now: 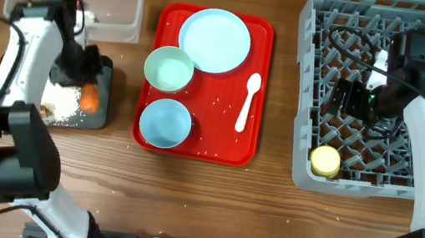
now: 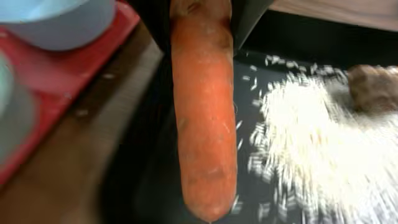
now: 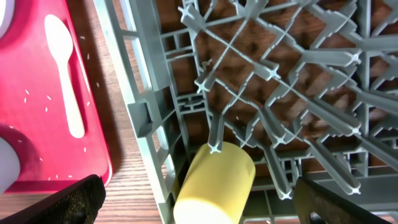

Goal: Sort waste into correct bins and load items into the dishwasher rack
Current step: 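Grasp the carrot with the left gripper and carry it to the black tray, then grasp the light-blue bowl on the red tray with the right gripper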

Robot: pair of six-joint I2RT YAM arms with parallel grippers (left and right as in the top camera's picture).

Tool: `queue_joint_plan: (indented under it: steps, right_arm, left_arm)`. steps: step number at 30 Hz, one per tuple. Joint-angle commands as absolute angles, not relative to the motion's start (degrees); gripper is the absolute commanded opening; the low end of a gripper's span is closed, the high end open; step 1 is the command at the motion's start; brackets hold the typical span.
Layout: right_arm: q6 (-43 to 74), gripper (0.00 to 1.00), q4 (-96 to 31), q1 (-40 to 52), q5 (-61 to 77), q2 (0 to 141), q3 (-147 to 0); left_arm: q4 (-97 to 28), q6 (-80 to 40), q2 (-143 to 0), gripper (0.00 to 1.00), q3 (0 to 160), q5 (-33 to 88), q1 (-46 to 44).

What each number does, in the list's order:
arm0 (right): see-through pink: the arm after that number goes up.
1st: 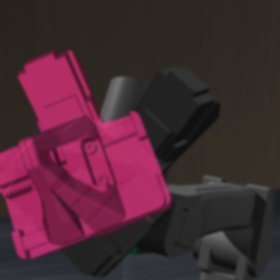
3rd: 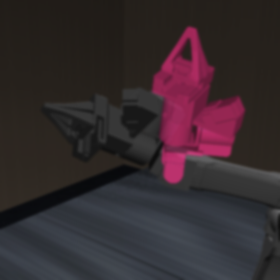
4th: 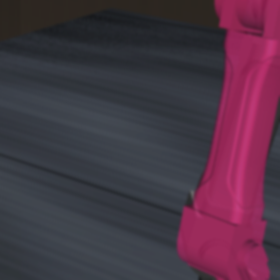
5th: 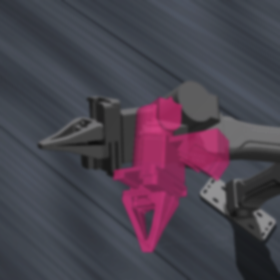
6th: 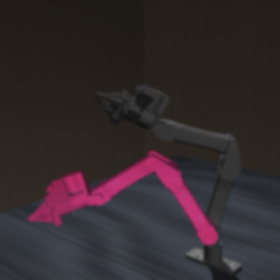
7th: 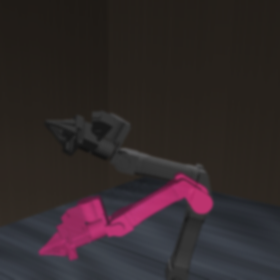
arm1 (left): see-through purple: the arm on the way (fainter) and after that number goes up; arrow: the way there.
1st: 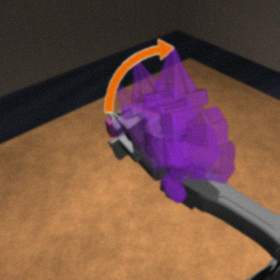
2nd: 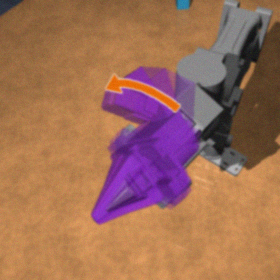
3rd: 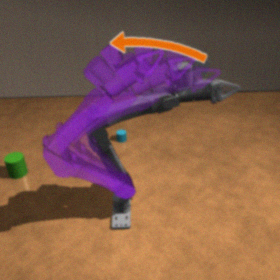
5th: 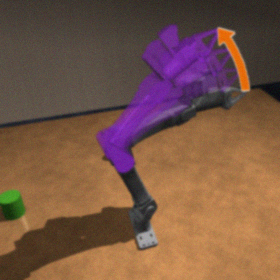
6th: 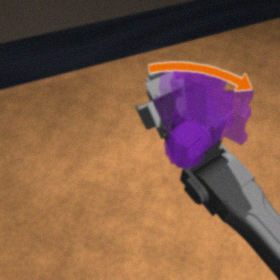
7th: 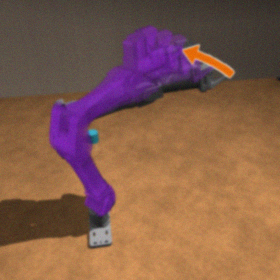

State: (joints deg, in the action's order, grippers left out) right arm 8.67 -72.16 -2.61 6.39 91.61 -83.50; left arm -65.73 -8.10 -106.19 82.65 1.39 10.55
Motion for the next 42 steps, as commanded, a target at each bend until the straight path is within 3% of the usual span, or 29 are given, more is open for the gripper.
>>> queue_joint_plan:
  steps: [1, 3, 4, 5, 6, 9, 12, 17, 20, 24, 26, 28, 29, 32, 35, 40, 42]
  right_arm:
    - [7.49, 1.00, -72.14, -2.48, 7.11, 91.39, -84.51]
    - [7.49, 1.00, -72.14, -2.48, 7.11, 91.39, -84.51]
    - [7.51, 1.00, -72.12, -2.46, 7.14, 91.39, -84.51]
    - [7.46, 1.00, -71.81, -2.46, 7.44, 91.39, -84.51]
    - [6.85, 1.00, -71.11, -2.44, 9.19, 91.39, -84.51]
    - [4.86, 1.00, -69.23, 1.30, 12.12, 91.39, -84.51]
    - [6.55, 1.00, -62.43, 10.20, 14.06, 91.39, -84.51]
    - [21.93, 0.98, -44.45, 28.75, 17.89, 96.57, -84.47]
    - [25.93, 0.86, -39.68, 35.86, 19.55, 107.96, -84.47]
    - [30.28, 0.73, -36.77, 37.28, 22.00, 116.81, -84.47]
    - [31.75, 0.56, -36.16, 37.36, 22.72, 119.24, -84.47]
    - [32.47, 0.47, -35.57, 37.39, 24.49, 120.64, -84.49]
    - [32.58, 0.34, -35.57, 37.54, 24.49, 120.75, -84.47]
    - [33.06, 0.27, -35.35, 39.46, 22.65, 121.54, -84.49]
    - [34.50, 0.04, -36.36, 39.00, 22.26, 121.62, -85.06]
    - [31.70, 0.04, -41.28, 37.01, 20.29, 115.04, -86.72]
    - [29.06, 0.04, -48.16, 34.22, 12.75, 107.68, -87.74]
  left_arm:
    - [-58.59, -15.27, -106.06, 0.04, 74.59, 0.93, 14.85]
    - [-55.33, -15.70, -106.06, 0.04, 71.13, 0.75, 16.95]
    - [-54.37, -15.68, -106.06, 0.13, 69.71, 0.56, 17.89]
    - [-54.39, -15.44, -106.06, 0.46, 69.36, 0.54, 18.44]
    - [-54.17, -15.44, -106.06, 0.60, 69.41, 0.58, 18.44]
    - [-55.11, -15.16, -105.73, 0.75, 70.54, 0.58, 18.15]
    - [-59.11, -14.98, -102.96, 0.77, 74.59, 0.60, 17.98]
    - [-60.27, -13.74, -93.95, 0.80, 75.90, 0.58, 13.26]
    - [-60.03, -13.74, -93.86, 0.84, 75.88, 0.58, 11.55]
    - [-60.05, -13.74, -93.86, 0.84, 75.88, 0.58, 11.51]
    - [-60.01, -13.74, -93.86, 0.84, 75.88, 0.58, 11.51]
    - [-59.77, -13.74, -93.86, 0.84, 75.88, 0.58, 11.51]
    - [-59.55, -13.74, -93.86, 0.84, 75.88, 0.56, 11.51]
    - [-58.65, -13.74, -93.86, 0.85, 75.88, 0.58, 11.51]
    - [-58.74, -13.74, -93.86, 0.85, 75.88, 0.58, 11.51]
    - [-58.74, -13.76, -93.86, 0.96, 75.88, 0.58, 11.51]
    - [-58.74, -13.76, -93.86, 1.00, 75.88, 0.58, 11.51]
